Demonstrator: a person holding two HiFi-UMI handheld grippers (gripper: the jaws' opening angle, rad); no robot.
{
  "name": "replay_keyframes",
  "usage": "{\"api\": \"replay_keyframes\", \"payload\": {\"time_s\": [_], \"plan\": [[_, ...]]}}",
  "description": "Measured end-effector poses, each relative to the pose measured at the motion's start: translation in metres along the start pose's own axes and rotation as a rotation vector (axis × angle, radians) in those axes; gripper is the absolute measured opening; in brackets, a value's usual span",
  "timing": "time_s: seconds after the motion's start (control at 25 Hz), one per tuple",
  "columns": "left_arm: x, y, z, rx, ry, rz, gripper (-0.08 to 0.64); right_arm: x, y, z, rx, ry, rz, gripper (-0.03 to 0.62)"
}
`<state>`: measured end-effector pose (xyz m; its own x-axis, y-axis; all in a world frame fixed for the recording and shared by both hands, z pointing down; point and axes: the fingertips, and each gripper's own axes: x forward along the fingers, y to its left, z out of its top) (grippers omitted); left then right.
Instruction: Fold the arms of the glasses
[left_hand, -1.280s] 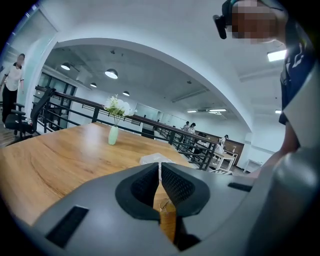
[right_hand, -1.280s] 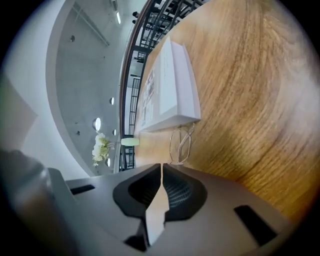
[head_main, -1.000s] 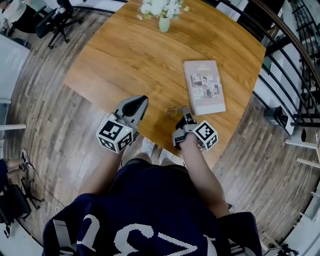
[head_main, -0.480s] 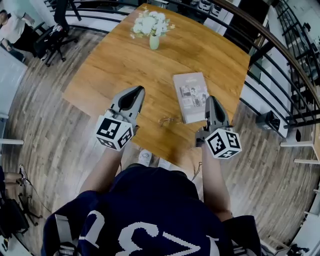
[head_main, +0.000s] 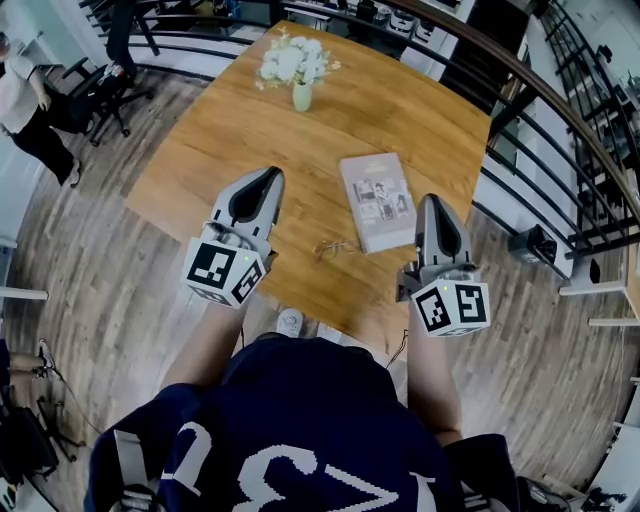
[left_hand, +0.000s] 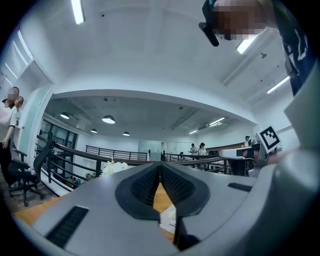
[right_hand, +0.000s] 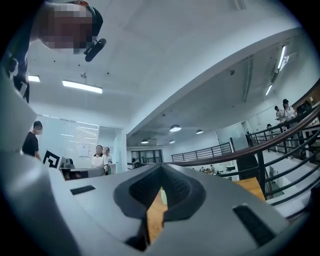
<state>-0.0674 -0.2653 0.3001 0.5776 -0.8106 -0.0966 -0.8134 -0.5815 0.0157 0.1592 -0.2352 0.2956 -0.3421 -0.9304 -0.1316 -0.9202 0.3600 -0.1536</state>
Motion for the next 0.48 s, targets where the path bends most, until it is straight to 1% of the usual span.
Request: {"api": "replay_keyframes", "payload": {"time_s": [0.4, 0.48], "plan": [[-0.004, -0.0007, 0.0075, 0.011, -0.013, 0.027, 0.028, -0.0026, 0.0099, 0.0085, -0.008, -0.041, 0.019, 0.025], [-0.0042, -0.0014, 0.0078, 0.013, -0.015, 0.029, 0.028, -0.0032, 0.0096, 0.0085, -0.008, -0.045, 0.013, 0.023]]}}
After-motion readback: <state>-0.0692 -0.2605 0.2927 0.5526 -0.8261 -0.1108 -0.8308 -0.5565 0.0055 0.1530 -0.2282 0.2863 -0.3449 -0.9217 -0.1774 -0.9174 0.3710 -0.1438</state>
